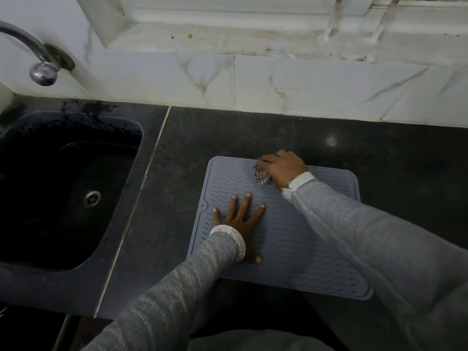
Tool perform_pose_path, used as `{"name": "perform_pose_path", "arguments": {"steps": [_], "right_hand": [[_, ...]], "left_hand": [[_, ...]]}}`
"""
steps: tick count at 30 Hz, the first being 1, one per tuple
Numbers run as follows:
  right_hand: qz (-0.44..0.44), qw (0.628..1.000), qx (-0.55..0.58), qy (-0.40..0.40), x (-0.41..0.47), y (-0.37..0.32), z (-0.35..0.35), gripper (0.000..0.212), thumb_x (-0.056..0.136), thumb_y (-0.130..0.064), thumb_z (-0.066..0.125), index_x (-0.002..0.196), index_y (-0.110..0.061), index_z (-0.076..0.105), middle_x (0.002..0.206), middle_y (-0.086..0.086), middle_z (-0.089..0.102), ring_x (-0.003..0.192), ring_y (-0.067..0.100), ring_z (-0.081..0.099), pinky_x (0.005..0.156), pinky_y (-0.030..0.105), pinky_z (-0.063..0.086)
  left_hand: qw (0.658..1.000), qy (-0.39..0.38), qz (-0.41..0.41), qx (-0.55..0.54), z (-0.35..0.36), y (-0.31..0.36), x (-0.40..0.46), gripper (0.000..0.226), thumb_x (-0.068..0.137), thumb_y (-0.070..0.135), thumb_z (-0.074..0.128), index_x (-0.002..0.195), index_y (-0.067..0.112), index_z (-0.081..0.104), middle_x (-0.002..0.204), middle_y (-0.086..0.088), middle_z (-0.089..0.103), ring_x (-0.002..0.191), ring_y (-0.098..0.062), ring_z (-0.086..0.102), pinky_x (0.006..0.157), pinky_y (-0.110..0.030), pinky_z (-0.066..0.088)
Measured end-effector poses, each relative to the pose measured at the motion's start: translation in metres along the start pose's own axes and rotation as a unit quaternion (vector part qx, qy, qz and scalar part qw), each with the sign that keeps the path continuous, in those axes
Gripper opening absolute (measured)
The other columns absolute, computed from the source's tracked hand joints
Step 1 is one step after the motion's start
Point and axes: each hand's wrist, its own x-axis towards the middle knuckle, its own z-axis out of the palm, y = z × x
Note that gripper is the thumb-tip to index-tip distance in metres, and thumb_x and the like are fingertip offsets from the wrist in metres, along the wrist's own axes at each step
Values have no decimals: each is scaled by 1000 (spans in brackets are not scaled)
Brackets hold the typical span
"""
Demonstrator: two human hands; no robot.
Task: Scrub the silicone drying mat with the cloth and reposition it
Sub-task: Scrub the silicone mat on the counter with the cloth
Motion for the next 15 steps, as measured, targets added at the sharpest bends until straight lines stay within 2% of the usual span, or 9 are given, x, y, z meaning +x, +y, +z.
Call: {"name": "perform_pose_path", "arguments": {"steps": [2,5,9,11,15], "right_hand": [[-30,999,-6,28,12,-16,-2,51,88,-21,56,136,-18,41,144,4,40,120,32,42,99,42,36],[-59,997,-40,4,22,-30,7,51,89,-18,53,138,-16,40,144,7,38,120,32,39,98,41,35],[-77,994,-73,-16,2,-4,26,61,89,-20,55,143,-17,28,150,5,29,128,31,33,102,41,33],[-75,993,-87,-18,-9,16,30,57,90,-21,53,142,-19,31,148,3,33,126,28,36,100,40,34],[-50,996,-76,-27,-3,20,19,49,85,-23,61,132,-21,47,138,1,48,120,25,42,98,38,36]], "left_hand": [[1000,-2,-1,1,0,0,1,130,58,69,71,135,45,-32,142,4,-46,134,-34,-34,98,-75,-6],[1000,-11,-5,4,1,-1,1,131,58,70,70,134,45,-34,142,3,-47,134,-34,-34,99,-76,-6],[1000,-3,-4,-4,3,-2,2,132,56,69,72,134,47,-32,143,5,-45,135,-33,-34,98,-76,-7],[1000,2,-4,-6,4,-2,3,132,55,69,72,134,48,-32,142,6,-46,135,-33,-33,98,-76,-7],[1000,2,-3,-7,5,-3,5,133,54,70,72,132,49,-34,140,7,-48,134,-34,-35,97,-77,-7]]}}
